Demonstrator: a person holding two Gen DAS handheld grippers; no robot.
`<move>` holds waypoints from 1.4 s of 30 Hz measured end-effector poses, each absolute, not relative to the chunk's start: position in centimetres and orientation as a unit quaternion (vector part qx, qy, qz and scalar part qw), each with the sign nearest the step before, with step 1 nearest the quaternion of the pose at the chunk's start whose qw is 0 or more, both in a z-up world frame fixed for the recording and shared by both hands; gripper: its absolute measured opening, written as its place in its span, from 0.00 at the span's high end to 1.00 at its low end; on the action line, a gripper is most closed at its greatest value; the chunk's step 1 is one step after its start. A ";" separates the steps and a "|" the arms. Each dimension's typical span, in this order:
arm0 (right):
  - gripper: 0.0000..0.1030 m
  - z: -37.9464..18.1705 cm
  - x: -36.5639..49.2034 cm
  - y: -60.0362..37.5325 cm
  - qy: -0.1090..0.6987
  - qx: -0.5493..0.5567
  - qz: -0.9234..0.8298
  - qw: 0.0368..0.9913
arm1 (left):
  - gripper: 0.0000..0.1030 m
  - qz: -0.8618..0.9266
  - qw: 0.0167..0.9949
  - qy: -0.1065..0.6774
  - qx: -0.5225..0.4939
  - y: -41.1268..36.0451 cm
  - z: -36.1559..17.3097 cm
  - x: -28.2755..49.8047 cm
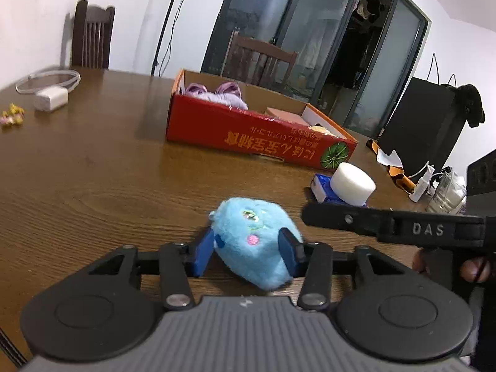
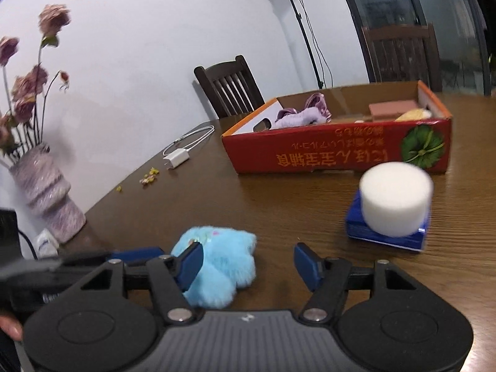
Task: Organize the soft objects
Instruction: 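Grasp the light-blue fuzzy plush with the right gripper, then carry the blue plush into the box and open the right gripper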
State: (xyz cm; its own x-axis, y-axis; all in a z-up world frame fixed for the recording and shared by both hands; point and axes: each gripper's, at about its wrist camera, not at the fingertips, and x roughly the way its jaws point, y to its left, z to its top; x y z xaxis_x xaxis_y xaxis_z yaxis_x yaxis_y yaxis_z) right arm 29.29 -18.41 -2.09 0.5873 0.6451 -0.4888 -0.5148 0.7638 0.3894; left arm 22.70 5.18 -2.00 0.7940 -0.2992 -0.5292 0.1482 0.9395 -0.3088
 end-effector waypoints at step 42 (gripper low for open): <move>0.73 9.4 38.9 -27.3 0.224 0.154 0.283 0.920 | 0.62 -0.266 0.908 0.255 -0.198 -0.8 9.1 41.3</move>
State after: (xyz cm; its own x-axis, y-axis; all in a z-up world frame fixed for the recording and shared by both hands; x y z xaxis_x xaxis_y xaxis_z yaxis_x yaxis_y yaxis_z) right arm 38.93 -27.26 9.36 0.7399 0.5889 -0.3253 -0.4506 0.7928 0.4103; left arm 41.30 -0.79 9.09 0.7280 -0.5846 -0.3581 0.3829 0.7801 -0.4948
